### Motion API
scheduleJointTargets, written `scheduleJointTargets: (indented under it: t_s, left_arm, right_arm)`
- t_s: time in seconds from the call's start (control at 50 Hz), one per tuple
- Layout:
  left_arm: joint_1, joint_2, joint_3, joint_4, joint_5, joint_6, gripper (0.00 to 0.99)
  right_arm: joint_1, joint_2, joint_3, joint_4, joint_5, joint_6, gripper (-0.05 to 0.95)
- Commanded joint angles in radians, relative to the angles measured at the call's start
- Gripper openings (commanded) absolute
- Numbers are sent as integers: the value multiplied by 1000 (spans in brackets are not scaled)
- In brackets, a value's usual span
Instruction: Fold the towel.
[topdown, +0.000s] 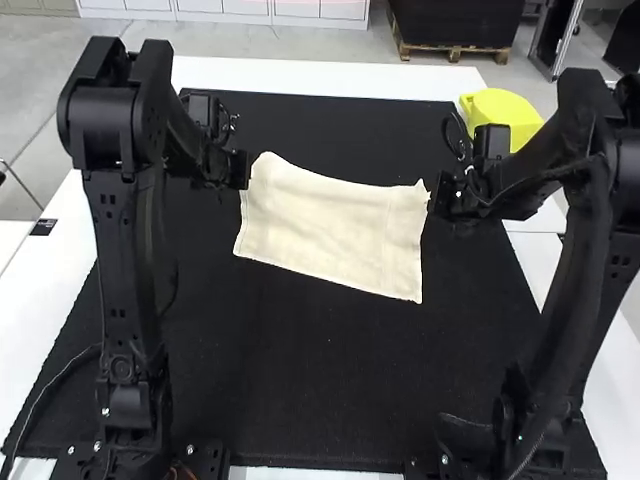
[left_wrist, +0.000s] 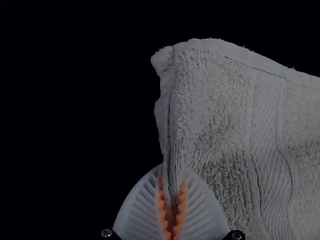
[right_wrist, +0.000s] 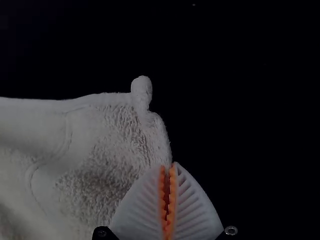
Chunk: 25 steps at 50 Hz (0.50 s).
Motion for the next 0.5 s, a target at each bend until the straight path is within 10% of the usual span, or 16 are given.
scheduleJointTargets:
  t_s: [0.0,0.48]
  left_arm:
    - [26,-60,-15,-10,-15,25,28]
    - [26,-192,-151,-57,-7,87,28]
  right_arm:
    - [-6,-60,-20,-22,3,4,-26]
    - [-4,-200,-115,-115,-22,-14,-26]
